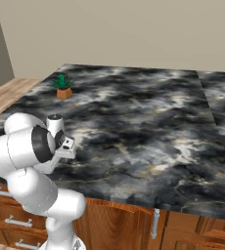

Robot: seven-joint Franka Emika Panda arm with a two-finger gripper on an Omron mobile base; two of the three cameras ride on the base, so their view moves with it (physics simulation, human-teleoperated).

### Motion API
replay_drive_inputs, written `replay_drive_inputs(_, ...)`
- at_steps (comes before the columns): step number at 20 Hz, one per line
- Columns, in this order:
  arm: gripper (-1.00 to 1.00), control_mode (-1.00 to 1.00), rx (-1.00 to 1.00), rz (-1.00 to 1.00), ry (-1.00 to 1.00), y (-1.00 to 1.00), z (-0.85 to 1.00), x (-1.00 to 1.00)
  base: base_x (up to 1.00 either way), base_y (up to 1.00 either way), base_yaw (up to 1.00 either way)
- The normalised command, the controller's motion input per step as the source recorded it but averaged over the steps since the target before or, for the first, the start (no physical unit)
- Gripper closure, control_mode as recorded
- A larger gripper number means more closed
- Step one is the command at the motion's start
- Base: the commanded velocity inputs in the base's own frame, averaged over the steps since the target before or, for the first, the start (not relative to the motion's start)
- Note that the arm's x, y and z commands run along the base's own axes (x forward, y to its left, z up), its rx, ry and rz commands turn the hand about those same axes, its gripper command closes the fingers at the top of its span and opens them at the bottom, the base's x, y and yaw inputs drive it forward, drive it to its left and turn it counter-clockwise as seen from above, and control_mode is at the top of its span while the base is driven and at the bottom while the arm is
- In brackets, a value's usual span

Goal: Place the tupperware on the second highest shelf of the fridge. Make space for the tupperware among the existing items by rearranging them on the shelves if needed. Close the fridge door when finished.

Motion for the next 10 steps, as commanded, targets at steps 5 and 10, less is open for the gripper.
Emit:
replay_drive_inputs(5, -1.00, -1.00, 0.00, 0.00, 0.01, 0.08, -0.28, 0.20, 0.00, 0.00, 0.00)
replay_drive_inputs(10, -1.00, -1.00, 0.00, 0.00, 0.00, 0.08, -0.35, 0.21, 0.00, 0.00, 0.00)
